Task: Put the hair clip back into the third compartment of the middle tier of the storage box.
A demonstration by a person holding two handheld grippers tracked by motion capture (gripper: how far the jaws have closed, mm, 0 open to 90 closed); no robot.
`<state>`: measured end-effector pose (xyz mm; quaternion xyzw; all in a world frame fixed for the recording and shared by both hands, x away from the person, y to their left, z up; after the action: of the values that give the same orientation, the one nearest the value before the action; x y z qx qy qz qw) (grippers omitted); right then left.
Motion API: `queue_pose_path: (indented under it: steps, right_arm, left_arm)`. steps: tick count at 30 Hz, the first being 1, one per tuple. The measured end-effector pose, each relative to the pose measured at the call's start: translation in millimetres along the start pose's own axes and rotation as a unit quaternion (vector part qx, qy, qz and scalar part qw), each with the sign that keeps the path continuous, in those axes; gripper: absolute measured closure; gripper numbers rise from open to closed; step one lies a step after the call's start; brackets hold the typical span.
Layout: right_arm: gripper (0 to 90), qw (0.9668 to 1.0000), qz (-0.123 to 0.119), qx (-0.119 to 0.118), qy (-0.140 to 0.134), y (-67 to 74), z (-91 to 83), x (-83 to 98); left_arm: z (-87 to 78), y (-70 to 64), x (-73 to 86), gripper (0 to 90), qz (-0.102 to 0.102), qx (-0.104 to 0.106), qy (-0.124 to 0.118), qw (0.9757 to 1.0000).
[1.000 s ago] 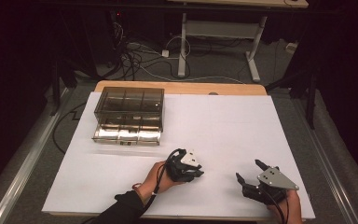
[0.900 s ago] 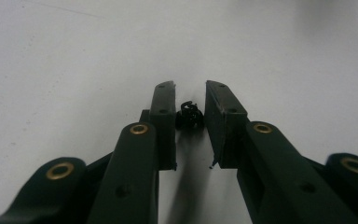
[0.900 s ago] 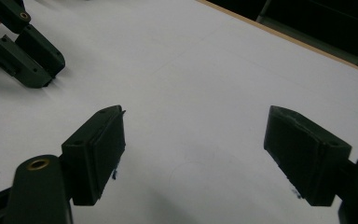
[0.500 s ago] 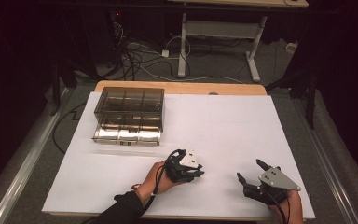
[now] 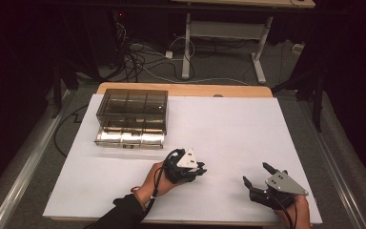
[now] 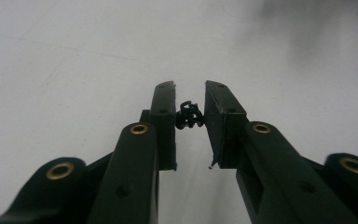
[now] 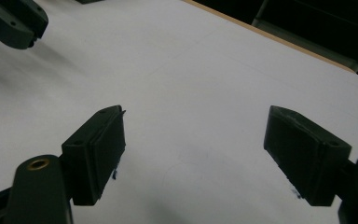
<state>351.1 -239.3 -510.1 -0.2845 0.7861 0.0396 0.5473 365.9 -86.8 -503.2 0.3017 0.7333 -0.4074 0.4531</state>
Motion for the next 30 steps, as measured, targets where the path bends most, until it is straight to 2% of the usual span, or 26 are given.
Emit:
queue_pose_path:
  steps: [9,30]
  right_arm:
    - [20.9,1.0000,-0.004,0.002,0.000,0.8,-0.1,-0.5]
    - [20.8,1.0000,-0.006,0.000,0.002,1.8,0.3,0.4]
  left_arm:
    - [-12.6,4.0,-17.5,72.0,-0.003,-0.003,-0.026,0.9997]
    - [-28.9,11.8,-35.7,71.9,0.001,-0.013,-0.056,0.9983]
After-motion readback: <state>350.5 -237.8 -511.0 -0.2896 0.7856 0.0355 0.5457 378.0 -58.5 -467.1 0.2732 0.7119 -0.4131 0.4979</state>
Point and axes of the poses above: each handheld gripper's, and its own axes: z roughly forward along the jaws, x roughly out of its underside, y roughly to its left, the point moved 10 cm from there along z, roughly forward along the jaws, and after that the axes turned 2 degrees about -y, right-handed, at the moved point
